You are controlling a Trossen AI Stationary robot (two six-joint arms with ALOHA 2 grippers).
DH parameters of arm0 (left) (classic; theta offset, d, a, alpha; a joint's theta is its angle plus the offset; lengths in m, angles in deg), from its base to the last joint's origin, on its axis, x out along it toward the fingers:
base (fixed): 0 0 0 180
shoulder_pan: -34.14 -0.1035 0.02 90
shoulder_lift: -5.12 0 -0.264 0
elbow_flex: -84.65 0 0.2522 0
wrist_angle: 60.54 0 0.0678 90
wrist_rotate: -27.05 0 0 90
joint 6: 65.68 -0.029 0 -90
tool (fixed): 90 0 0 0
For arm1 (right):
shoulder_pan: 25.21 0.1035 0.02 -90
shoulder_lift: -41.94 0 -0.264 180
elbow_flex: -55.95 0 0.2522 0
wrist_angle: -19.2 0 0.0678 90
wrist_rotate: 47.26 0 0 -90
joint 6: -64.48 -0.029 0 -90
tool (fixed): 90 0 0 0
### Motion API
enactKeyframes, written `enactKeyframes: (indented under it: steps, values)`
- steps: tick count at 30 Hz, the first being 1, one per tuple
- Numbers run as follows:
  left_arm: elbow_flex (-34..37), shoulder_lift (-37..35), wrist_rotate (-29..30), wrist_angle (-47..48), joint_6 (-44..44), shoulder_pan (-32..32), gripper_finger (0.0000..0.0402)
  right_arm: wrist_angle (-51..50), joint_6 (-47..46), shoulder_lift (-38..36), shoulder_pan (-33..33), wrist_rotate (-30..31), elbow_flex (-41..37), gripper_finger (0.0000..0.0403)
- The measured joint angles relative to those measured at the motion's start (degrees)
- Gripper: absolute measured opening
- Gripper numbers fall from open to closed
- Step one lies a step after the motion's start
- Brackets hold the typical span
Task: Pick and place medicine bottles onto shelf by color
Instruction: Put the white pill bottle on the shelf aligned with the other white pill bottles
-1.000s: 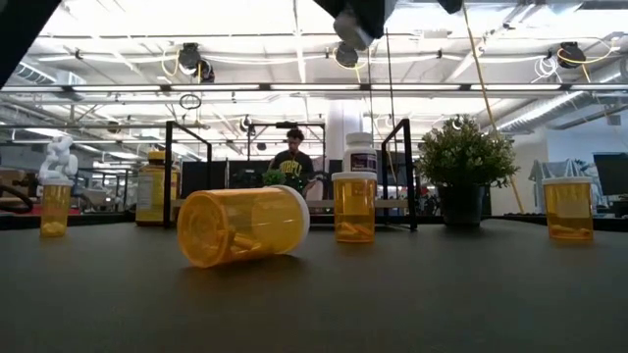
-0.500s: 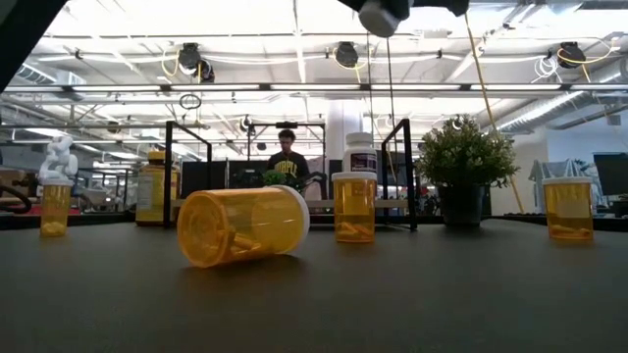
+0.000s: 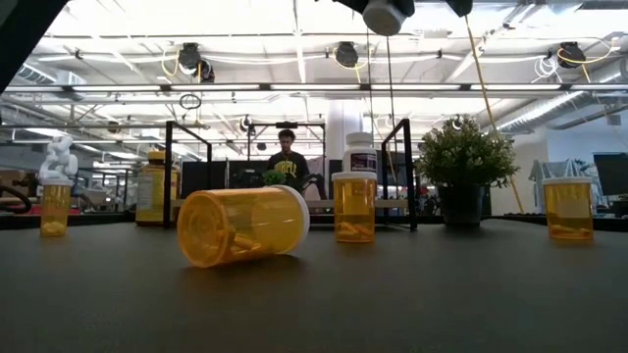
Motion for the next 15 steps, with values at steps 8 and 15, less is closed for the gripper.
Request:
enactKeyframes:
  steps: [8, 15]
  values:
    - [0.0, 0.0, 0.0, 0.0, -0.3, -0.6, 0.0212, 0.0, 4.4, 0.0, -0.1, 0.3, 0.0, 0.0194]
    - [0.1, -1.4, -10.4, 1.6, -3.3, -3.2, 0.0258, -3.5, 12.2, -0.3, -2.2, -0.4, 0.0, 0.0202]
